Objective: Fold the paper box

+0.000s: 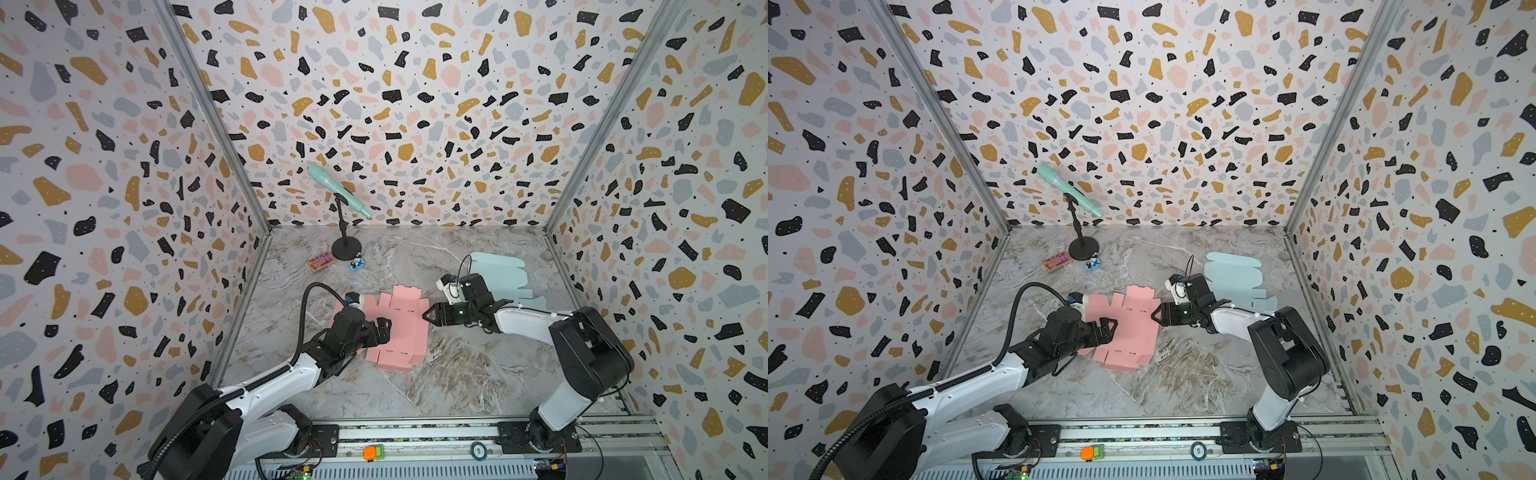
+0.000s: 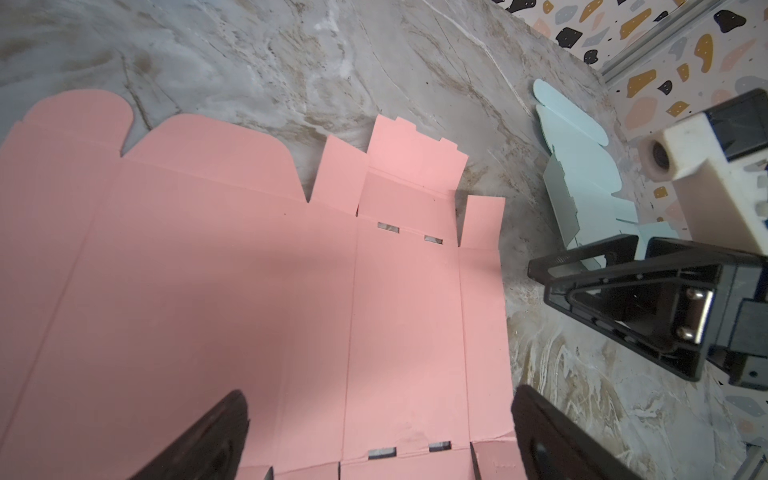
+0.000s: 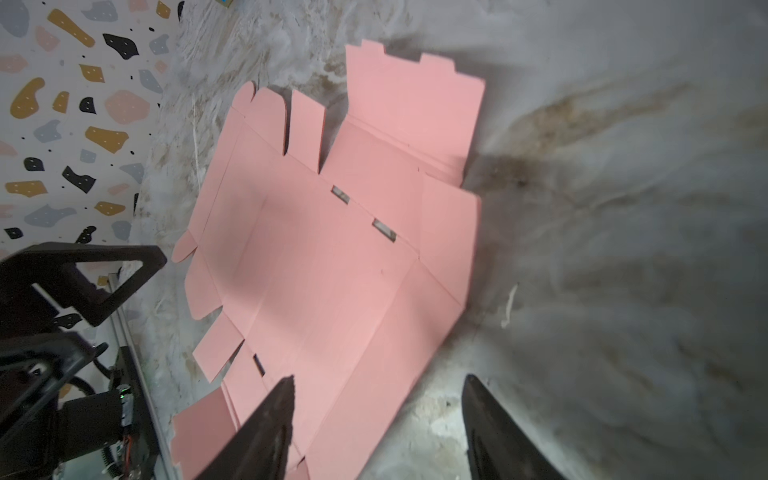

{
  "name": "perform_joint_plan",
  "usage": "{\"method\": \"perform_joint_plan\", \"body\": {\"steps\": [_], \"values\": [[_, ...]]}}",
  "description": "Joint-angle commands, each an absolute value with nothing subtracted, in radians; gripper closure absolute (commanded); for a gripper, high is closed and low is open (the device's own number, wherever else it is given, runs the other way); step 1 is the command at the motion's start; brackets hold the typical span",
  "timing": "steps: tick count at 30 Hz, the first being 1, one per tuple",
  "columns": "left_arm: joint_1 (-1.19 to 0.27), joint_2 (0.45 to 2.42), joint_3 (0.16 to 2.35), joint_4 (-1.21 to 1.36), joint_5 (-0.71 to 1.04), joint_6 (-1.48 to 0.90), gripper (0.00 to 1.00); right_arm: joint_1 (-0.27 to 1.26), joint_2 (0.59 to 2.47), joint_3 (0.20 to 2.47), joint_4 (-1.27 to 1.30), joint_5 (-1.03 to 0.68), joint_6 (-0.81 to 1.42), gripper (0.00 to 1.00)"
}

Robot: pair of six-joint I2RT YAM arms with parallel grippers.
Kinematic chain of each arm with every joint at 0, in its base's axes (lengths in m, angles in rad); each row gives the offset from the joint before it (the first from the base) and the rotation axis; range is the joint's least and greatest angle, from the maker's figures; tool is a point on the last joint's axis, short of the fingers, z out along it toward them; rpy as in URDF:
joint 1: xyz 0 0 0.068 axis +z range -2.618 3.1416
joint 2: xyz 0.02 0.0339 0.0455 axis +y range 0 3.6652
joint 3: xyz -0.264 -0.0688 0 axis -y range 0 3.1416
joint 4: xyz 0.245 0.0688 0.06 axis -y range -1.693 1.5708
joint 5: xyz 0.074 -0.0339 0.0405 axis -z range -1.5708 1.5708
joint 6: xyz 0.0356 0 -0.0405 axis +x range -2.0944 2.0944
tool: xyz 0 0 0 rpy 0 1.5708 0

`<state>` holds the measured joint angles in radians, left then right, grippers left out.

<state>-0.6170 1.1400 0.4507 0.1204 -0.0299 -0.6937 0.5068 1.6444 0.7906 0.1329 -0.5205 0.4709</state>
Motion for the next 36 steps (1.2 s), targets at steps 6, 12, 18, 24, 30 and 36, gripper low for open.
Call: {"method": "perform_joint_plan", "body": {"steps": [6,12,18,24,30,36], "values": [[-0.612,1.147,0.418,0.188,-0.003,-0.646,0.00,0.523,1.625,0.700,0.247,-0.531,0.631,0.37],[-0.611,1.150,0.414,0.201,0.009,-0.631,0.00,0.549,1.680,0.721,0.295,-0.544,0.675,0.46],[-0.610,1.147,0.378,0.242,0.029,-0.643,0.00,0.548,1.745,0.738,0.350,-0.582,0.712,0.50],[-0.609,1.128,0.358,0.244,0.036,-0.656,0.00,0.556,1.779,0.770,0.376,-0.600,0.738,0.62],[-0.609,1.113,0.371,0.230,0.028,-0.655,0.00,0.557,1.802,0.809,0.332,-0.597,0.703,0.77],[-0.609,1.106,0.383,0.204,0.020,-0.651,0.00,0.544,1.820,0.880,0.214,-0.586,0.611,0.89]]}}
